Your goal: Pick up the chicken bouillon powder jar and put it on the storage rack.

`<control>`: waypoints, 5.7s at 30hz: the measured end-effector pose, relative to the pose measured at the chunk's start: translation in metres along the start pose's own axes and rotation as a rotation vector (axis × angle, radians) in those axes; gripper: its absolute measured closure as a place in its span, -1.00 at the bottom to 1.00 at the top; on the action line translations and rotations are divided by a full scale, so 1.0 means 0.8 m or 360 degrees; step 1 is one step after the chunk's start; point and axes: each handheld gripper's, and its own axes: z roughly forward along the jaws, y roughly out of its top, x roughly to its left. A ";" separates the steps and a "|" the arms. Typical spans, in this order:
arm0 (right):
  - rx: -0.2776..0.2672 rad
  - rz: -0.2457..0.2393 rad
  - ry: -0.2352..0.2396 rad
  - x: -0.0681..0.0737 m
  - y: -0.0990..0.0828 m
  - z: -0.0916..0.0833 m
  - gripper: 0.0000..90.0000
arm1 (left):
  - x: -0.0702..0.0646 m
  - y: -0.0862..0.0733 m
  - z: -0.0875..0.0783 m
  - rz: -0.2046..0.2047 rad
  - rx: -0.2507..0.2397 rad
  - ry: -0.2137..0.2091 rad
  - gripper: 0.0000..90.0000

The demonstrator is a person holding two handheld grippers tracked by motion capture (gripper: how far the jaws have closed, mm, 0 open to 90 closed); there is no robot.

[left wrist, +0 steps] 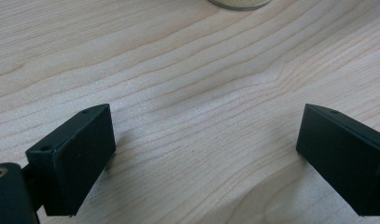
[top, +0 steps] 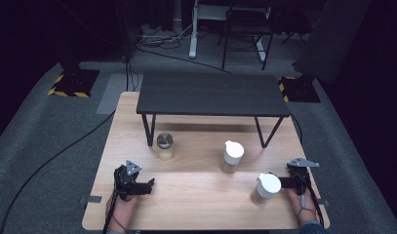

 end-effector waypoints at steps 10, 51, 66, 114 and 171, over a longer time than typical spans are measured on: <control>0.0001 0.0000 -0.0004 0.001 0.001 0.001 -0.86 | 0.000 0.000 0.000 -0.0003 0.0000 0.0000 -0.90; 0.0001 0.0014 -0.0014 0.003 0.002 0.003 -0.87 | 0.014 -0.007 -0.033 -0.0070 -0.0537 -0.0035 -0.79; 0.0001 0.0015 -0.0015 0.003 0.002 0.003 -0.87 | 0.010 0.004 -0.016 -0.0008 -0.0606 -0.0066 -0.79; 0.0001 0.0018 -0.0019 0.004 0.002 0.003 -0.87 | 0.008 0.045 0.073 0.0056 -0.0551 -0.0189 -0.66; 0.0002 0.0019 -0.0019 0.004 0.003 0.003 -0.87 | -0.025 0.173 -0.064 0.0244 -0.0621 -0.0319 -0.31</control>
